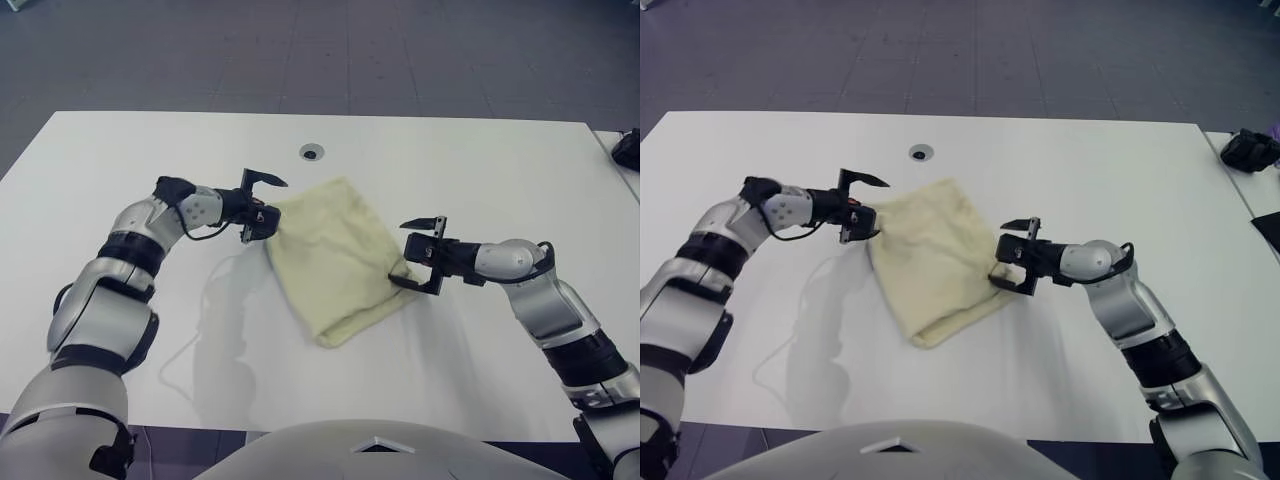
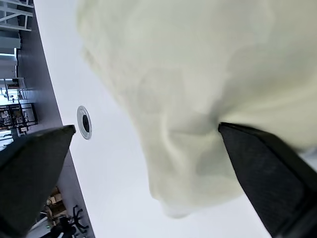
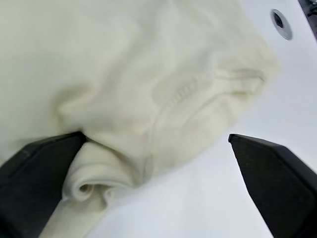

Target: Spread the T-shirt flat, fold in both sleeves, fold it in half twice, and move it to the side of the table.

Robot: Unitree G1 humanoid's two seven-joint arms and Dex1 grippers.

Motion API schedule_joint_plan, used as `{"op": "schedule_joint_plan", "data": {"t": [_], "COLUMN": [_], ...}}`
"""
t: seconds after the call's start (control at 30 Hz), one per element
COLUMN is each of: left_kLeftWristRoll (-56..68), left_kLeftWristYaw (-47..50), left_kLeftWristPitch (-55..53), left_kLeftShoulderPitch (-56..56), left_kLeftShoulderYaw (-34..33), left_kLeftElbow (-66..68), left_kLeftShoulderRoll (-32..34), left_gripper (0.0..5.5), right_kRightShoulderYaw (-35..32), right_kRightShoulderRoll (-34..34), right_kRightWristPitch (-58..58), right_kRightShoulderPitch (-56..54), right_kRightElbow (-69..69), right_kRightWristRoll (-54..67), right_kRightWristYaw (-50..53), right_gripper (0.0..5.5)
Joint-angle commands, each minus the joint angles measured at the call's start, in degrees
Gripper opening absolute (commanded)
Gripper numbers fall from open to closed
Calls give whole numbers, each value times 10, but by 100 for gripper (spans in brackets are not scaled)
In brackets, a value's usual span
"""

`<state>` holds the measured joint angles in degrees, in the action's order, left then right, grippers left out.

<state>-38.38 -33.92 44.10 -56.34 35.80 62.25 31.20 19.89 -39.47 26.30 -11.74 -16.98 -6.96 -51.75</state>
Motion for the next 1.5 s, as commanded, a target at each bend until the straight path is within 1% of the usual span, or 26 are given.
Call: {"op": "schedule_joint_plan", "data": {"t": [0.03, 0.1, 0.17, 0.27, 0.37, 0.43, 0.5, 0.6, 0.63, 0.7, 0.77, 0.83, 0.9, 0.97, 1.07, 1.17, 1.33, 1.5], "left_kLeftWristRoll": [-79, -90, -94, -87, -45, -2, 51, 168, 222, 354, 451, 486, 482, 473, 465, 437, 379, 352], "left_kLeftWristYaw": [60, 88, 104, 123, 126, 124, 106, 36, 7, -49, -68, -69, -72, -75, -73, -76, -93, -99], "left_kLeftWristPitch": [14, 8, 0, -8, 5, 43, 93, 148, 141, 72, 5, -25, -28, -35, -70, -89, -65, -44], "left_kLeftShoulderPitch": [-22, -30, -35, -46, -59, -63, -46, 36, 81, 201, 331, 430, 511, 567, 611, 628, 655, 687], "left_kLeftShoulderYaw": [66, 76, 81, 75, 38, 0, -42, -100, -117, -147, -176, -201, -223, -246, -276, -285, -282, -277], "left_kLeftElbow": [101, 123, 135, 142, 138, 120, 89, -5, -62, -220, -374, -461, -509, -541, -585, -615, -625, -632], "left_kLeftShoulderRoll": [-56, -72, -77, -70, -60, -43, -14, 42, 61, 106, 160, 205, 243, 266, 269, 263, 271, 261], "left_gripper": [538, 538, 538, 538, 538, 538, 538, 538, 538, 538, 538, 538, 538, 538, 538, 538, 538, 538], "right_kRightShoulderYaw": [19, 19, 4, -66, -142, -188, -210, -221, -223, -226, -213, -191, -162, -142, -122, -100, -77, -69], "right_kRightShoulderRoll": [24, 32, 25, -1, -15, -21, -39, -59, -63, -64, -68, -70, -79, -89, -84, -75, -68, -57], "right_kRightWristPitch": [80, 117, 151, 216, 257, 225, 143, 27, -9, -60, -104, -143, -192, -238, -278, -300, -309, -349], "right_kRightShoulderPitch": [-8, -16, -18, -8, 33, 94, 163, 248, 269, 310, 342, 357, 361, 361, 350, 332, 318, 351], "right_kRightElbow": [-63, -77, -101, -176, -239, -266, -276, -270, -264, -259, -247, -233, -212, -192, -162, -127, -89, -62], "right_kRightWristRoll": [12, 13, 18, 48, 72, 83, 85, 85, 81, 78, 56, 26, -15, -55, -94, -134, -193, -222], "right_kRightWristYaw": [-1, 8, 12, 10, 21, 28, 19, 2, 1, 4, 14, 27, 36, 46, 66, 91, 130, 195], "right_gripper": [540, 540, 540, 540, 540, 540, 540, 540, 540, 540, 540, 540, 540, 540, 540, 540, 540, 540]}}
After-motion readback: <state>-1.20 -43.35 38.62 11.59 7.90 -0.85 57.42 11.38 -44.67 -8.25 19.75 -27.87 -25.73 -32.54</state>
